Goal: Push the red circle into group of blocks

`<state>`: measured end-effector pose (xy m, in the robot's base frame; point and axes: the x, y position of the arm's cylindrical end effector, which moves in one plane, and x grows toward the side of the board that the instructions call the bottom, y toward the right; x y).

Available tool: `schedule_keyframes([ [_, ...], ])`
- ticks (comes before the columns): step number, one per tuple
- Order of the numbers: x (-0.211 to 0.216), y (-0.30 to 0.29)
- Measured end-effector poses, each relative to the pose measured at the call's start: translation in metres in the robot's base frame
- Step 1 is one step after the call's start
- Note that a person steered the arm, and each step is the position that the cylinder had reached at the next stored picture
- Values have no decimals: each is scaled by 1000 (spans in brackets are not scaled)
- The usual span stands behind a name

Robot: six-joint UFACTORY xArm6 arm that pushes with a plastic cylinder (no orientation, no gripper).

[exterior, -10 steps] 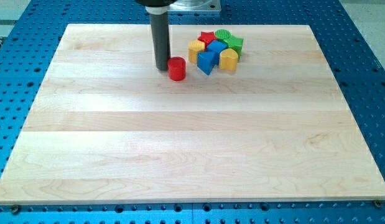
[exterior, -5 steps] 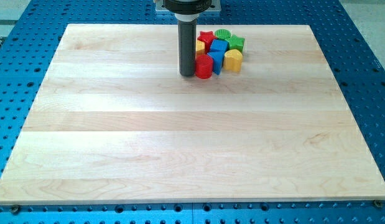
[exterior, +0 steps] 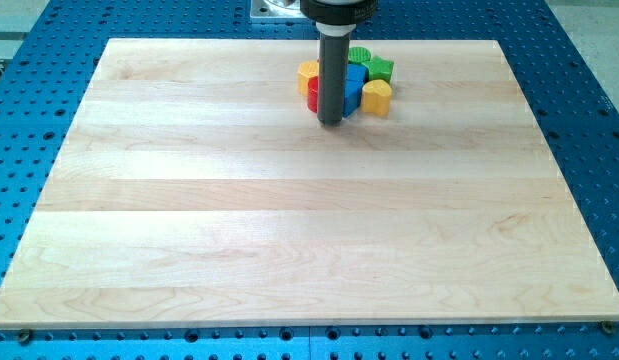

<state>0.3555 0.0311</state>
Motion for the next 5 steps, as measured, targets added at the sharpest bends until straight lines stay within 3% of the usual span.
schedule_keyframes([
  [2,42,-17],
  [3,42,62],
  [4,6,64],
  [5,0,64],
])
